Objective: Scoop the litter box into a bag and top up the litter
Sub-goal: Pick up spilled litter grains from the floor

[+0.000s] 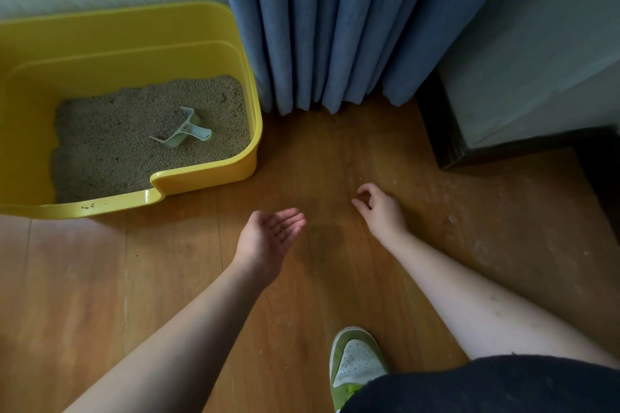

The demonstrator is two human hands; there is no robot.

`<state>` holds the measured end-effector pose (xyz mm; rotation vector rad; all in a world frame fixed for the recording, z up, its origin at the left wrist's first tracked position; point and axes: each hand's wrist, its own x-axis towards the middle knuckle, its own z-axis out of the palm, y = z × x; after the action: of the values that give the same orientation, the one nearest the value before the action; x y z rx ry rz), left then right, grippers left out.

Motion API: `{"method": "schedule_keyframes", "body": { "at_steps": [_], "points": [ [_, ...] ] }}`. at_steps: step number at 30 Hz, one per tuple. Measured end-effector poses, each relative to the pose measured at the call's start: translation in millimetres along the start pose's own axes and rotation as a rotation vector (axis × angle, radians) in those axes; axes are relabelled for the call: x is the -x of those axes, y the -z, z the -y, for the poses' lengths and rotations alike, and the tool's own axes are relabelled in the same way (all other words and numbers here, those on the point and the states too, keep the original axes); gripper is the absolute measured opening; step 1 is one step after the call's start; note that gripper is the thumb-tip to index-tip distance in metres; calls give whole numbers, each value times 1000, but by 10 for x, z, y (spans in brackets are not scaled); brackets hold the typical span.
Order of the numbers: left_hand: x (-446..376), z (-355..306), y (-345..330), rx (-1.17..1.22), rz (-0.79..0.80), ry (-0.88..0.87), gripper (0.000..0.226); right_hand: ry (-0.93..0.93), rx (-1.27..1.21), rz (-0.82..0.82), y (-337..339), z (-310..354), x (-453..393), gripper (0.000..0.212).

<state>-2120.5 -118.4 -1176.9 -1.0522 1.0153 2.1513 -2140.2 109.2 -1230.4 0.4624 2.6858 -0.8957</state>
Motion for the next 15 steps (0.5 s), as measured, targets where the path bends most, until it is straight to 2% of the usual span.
{"method": "schedule_keyframes", "body": {
  "at_steps": [4,9,12,13,15],
  "points": [
    [11,-15,27,10,6,-4,51,-23,8,-25,-85,-33,-7,3],
    [11,-6,30,19,1,-7,51,-34,13,-42,-82,-14,-4,11],
    [-2,-3,-12,27,49,12,51,-109,-248,-23,-9,63,24,24],
    [-2,-1,-50,20,77,20,51,-165,-392,8,1,92,54,26],
    [4,-5,-143,8,135,36,52,-321,-836,92,-19,151,124,24]
  ]
}}
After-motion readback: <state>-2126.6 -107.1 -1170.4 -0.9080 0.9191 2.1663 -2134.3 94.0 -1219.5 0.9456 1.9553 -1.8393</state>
